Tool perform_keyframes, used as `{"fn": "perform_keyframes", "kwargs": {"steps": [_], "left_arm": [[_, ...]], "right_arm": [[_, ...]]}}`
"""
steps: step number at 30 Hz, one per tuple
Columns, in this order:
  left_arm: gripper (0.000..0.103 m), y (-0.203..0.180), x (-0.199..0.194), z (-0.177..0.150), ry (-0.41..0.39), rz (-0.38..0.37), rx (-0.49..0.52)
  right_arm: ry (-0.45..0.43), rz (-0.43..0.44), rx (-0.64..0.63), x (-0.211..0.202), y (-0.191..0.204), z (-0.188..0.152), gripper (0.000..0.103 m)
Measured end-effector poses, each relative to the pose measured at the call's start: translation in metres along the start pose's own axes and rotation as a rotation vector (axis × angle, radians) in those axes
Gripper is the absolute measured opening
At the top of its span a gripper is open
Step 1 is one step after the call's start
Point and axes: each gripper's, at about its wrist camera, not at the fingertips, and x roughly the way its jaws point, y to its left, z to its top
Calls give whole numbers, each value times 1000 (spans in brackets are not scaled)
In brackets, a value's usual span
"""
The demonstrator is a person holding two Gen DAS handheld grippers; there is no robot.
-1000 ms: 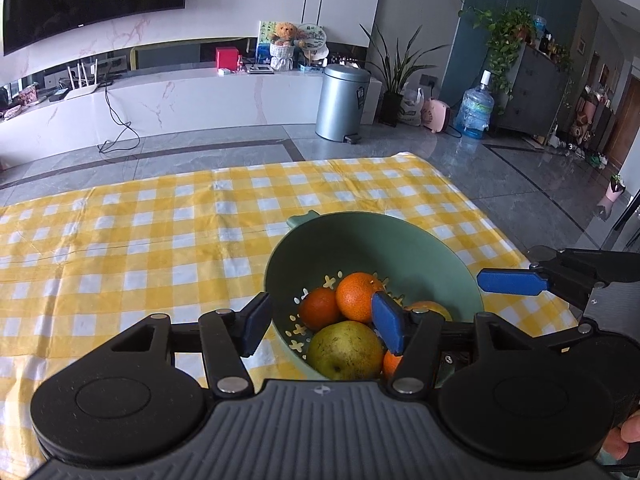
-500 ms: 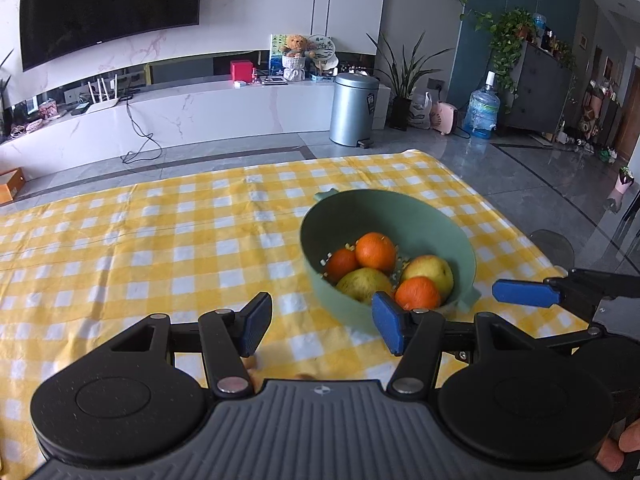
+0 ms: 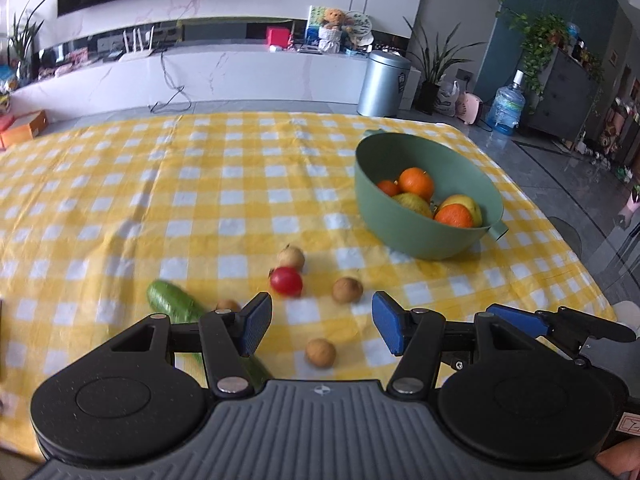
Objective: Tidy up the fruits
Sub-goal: 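Withdraw both tools from the colander toward the cucumber and kiwis, then grasp the green cucumber with the left tool while the right tool grasps a brown kiwi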
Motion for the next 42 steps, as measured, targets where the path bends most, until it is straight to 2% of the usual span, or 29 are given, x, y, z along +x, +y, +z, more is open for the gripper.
{"fn": "perform_keyframes", "kwargs": {"steps": [10,13,17,27,32,42], "left_arm": [[68,34,-3,-31,-12,0,-91],[68,44,-1,-34,-16,23,-129],[68,56,7,-36,0,51,-197],[71,76,32,-36,44,75,-321],[71,75,41,-32,59,96,-341],[70,74,57,-28,79,170,-328]], "right_arm": [[-29,4,-90,9,20,-19,71],[-27,14,-108,13,23,-19,67],[-8,28,-128,21,28,-21,66],[-9,61,-55,40,26,-12,65],[-41,19,-35,48,27,-4,52],[-26,11,-6,80,24,11,42]]}}
